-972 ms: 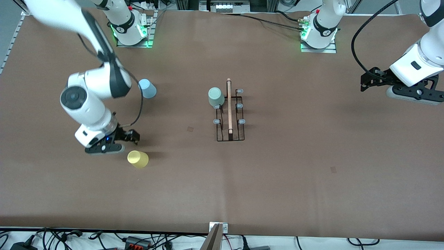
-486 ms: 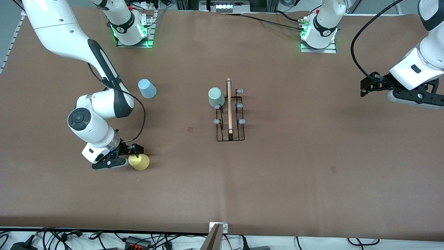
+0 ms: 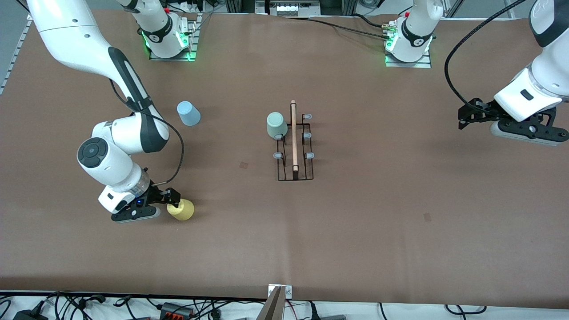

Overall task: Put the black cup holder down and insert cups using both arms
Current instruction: 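Move the right gripper to the yellow cup and grasp it, then carry the yellow cup to the holder and lower it onto a peg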

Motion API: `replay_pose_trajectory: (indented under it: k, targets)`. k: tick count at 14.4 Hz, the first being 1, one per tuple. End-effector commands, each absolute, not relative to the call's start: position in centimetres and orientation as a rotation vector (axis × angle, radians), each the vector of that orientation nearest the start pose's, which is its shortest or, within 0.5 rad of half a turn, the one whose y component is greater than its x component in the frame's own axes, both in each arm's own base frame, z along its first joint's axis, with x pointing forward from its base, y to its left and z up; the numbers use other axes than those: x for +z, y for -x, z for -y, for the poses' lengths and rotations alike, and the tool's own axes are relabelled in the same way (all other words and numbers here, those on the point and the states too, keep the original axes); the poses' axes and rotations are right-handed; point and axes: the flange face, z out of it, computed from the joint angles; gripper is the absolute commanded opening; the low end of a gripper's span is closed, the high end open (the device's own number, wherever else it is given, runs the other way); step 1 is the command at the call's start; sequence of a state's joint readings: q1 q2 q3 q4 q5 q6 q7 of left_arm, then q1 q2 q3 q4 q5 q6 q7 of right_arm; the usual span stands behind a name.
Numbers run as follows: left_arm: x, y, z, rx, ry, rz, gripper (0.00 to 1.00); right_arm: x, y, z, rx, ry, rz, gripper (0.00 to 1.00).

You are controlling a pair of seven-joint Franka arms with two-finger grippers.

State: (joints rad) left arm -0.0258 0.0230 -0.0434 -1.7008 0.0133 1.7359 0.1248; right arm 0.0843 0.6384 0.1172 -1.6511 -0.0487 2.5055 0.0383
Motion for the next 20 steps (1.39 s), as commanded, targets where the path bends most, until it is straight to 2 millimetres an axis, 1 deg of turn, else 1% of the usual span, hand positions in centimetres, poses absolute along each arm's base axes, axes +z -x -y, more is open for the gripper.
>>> replay_pose_trajectory:
  k: [1, 2, 3, 4, 5, 8, 9, 11, 12, 13, 15, 16, 17, 18, 19, 20]
  targets:
    - [57.2, -57.3, 3.7, -0.032, 3.134, -0.328, 1.0, 24.4, -68.8, -16.2, -0.289, 3.016, 0.281, 1.0]
    - [57.1, -57.1, 3.8, -0.011, 3.14, -0.335, 1.0, 23.8, -68.6, -16.8, -0.289, 3.013, 0.304, 1.0]
    - [57.3, -57.0, 3.9, -0.011, 3.138, -0.35, 1.0, 23.3, -68.7, -16.7, -0.309, 3.014, 0.322, 1.0]
    - [57.3, -57.0, 4.0, -0.011, 3.138, -0.352, 1.0, 22.8, -68.9, -16.4, -0.33, 3.015, 0.329, 1.0]
    - [57.1, -57.0, 4.1, -0.004, 3.138, -0.354, 1.0, 22.5, -69.1, -15.4, -0.336, 3.027, 0.345, 1.0]
    - [57.1, -56.9, 3.5, 0.01, 3.141, -0.343, 1.0, 22.3, -69.1, -15.1, -0.335, 3.028, 0.367, 1.0]
    - [57.0, -56.7, 3.5, 0.039, 3.14, -0.348, 1.0, 21.8, -69.1, -15.1, -0.335, 3.028, 0.366, 1.0]
    - [57.0, -56.6, 3.5, 0.045, 3.14, -0.348, 1.0, 21.7, -69.2, -15.1, -0.346, 3.024, 0.36, 0.99]
    - [57.0, -56.6, 3.7, 0.045, 3.14, -0.35, 1.0, 21.8, -69.2, -15.2, -0.348, 3.023, 0.362, 0.91]
    - [57.0, -56.6, 3.8, 0.045, 3.139, -0.353, 1.0, 21.8, -69.2, -15.2, -0.348, 3.023, 0.362, 0.76]
    - [57.0, -56.6, 3.8, 0.045, 3.139, -0.355, 1.0, 22.2, -69.2, -15.1, -0.356, 3.025, 0.366, 0.33]
    - [56.9, -56.6, 3.8, 0.049, 3.139, -0.355, 1.0, 22.5, -69.2, -15.2, -0.361, 3.023, 0.371, 0.14]
    - [57.0, -56.7, 3.8, 0.04, 3.139, -0.353, 1.0, 23.3, -69.3, -15.2, -0.371, 3.025, 0.378, 0.02]
    - [57.0, -56.7, 3.6, 0.037, 3.139, -0.35, 1.0, 24.7, -69.3, -15.4, -0.375, 3.024, 0.377, 0.0]
    - [57.0, -56.7, 3.5, 0.04, 3.14, -0.348, 1.0, 26.8, -69.0, -16.2, -0.368, 3.025, 0.391, 0.0]
    - [57.0, -56.6, 3.5, 0.045, 3.14, -0.345, 1.0, 29.4, -68.2, -18.1, -0.328, 3.02, 0.388, 0.0]
